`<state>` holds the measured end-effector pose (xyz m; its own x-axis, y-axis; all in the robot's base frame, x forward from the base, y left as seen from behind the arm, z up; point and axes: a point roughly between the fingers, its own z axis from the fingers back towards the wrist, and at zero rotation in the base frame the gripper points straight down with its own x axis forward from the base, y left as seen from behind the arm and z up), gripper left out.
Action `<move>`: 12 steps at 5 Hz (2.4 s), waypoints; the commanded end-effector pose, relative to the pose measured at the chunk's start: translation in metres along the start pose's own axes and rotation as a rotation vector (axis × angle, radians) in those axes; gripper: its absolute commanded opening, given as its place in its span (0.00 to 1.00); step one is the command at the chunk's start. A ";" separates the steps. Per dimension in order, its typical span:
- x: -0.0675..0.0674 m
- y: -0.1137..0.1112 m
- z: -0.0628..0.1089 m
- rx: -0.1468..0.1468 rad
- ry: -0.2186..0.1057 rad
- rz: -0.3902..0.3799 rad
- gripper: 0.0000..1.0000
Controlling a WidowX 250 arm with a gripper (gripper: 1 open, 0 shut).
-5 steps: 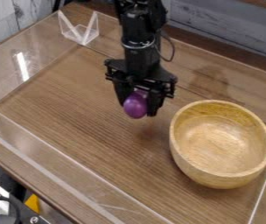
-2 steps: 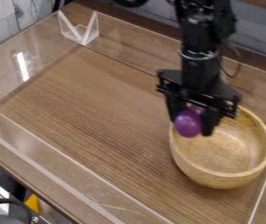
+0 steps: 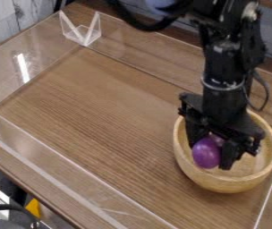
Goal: Put the purple eggplant in the brown bowl
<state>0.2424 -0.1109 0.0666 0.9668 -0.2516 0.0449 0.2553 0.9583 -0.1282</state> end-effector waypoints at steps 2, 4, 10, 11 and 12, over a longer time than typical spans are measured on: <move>0.006 -0.004 -0.026 0.000 -0.057 -0.034 0.00; 0.001 0.003 -0.015 -0.021 -0.061 -0.053 0.00; -0.005 0.001 -0.005 -0.033 -0.106 0.151 0.00; -0.004 0.004 -0.003 -0.038 -0.106 0.150 0.00; -0.003 0.007 -0.001 -0.043 -0.105 0.149 0.00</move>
<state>0.2319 -0.1033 0.0485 0.9930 -0.1012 0.0610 0.1103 0.9793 -0.1695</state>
